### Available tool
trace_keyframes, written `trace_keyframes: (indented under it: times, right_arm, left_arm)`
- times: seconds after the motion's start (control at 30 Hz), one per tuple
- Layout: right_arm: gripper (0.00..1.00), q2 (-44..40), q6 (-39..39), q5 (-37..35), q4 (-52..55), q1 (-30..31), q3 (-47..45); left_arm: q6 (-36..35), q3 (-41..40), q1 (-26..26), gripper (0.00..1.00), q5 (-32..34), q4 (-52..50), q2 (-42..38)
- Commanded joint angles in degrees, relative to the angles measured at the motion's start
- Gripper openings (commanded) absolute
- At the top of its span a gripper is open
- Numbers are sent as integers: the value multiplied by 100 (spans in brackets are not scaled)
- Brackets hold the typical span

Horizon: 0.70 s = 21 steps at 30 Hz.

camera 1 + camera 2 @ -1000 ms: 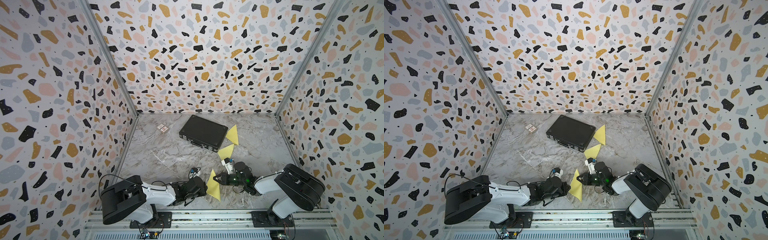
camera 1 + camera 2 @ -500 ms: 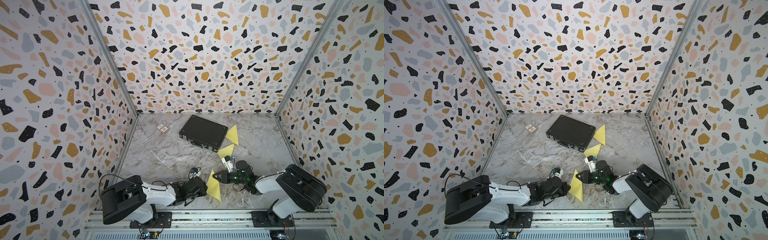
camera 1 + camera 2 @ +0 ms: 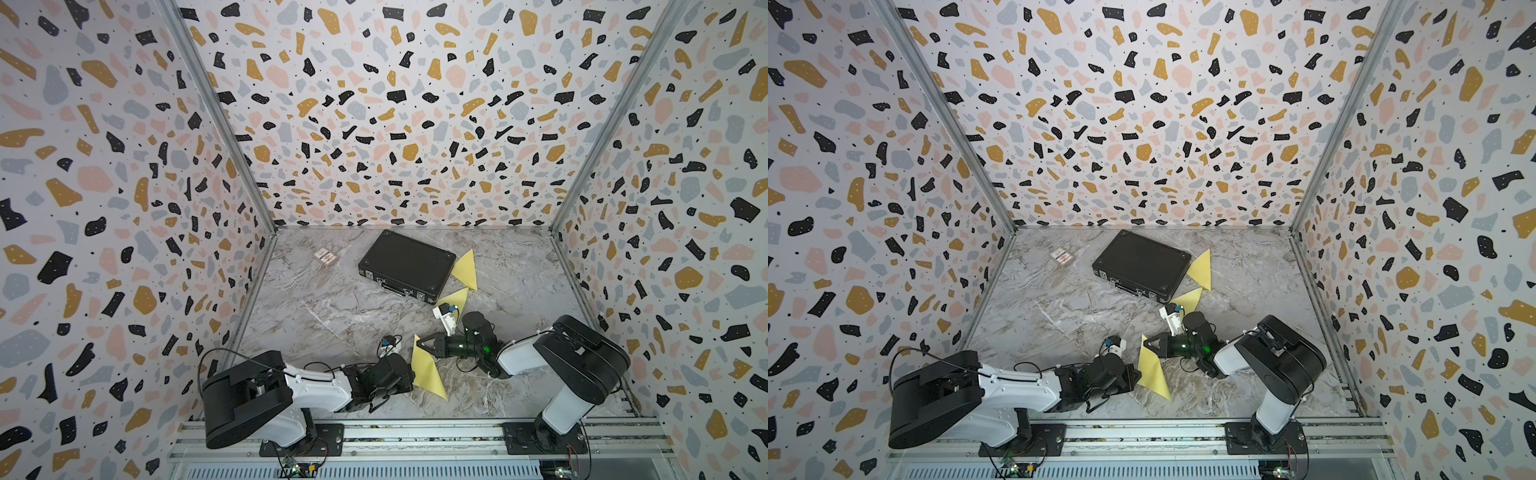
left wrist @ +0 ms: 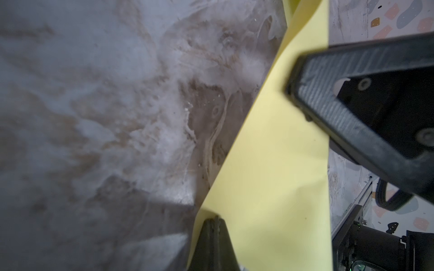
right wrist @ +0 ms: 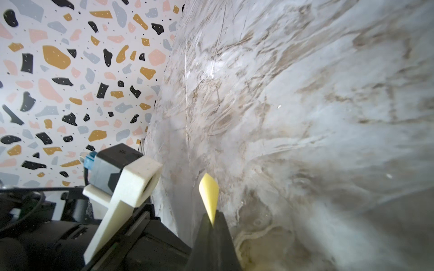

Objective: Fold the square paper diagonally
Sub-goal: Fold the paper at the center of the board.

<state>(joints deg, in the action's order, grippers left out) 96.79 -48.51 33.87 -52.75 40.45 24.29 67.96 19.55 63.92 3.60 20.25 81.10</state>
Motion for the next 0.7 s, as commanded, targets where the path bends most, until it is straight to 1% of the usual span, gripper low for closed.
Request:
trace_keyframes:
  times: [0.0,0.13,0.17,0.2,0.23,0.27,0.33,0.5,0.57,0.6,0.67]
  right_arm:
    - [0,33,52,3,-88,-46,116]
    - [0,39,114,-14,74,-63,184]
    - [6,56,109,-28,79,-63,205]
    - [15,65,101,-33,76,-63,214]
    - [21,83,96,-38,72,-63,229]
    - [25,101,96,-33,85,-63,254]
    - [26,158,96,-13,73,-63,299]
    - [23,316,87,74,49,-63,454]
    - [19,372,87,102,80,-69,536]
    - [15,392,85,103,94,-67,573]
    - [0,411,83,111,146,-72,640]
  left_arm:
    - [-86,-408,72,0,-150,-1892,354]
    - [-90,-417,69,0,-140,-1902,354]
    - [-86,-417,68,0,-140,-1902,354]
    - [-86,-417,71,0,-140,-1902,354]
    - [-82,-417,68,0,-140,-1902,354]
    - [-82,-417,76,0,-140,-1906,348]
    - [-82,-417,69,0,-132,-1913,341]
    - [-90,-391,77,0,-133,-1946,332]
    - [-82,-391,84,0,-140,-1946,329]
    - [-82,-391,77,0,-133,-1946,334]
    - [-73,-391,79,0,-140,-1953,328]
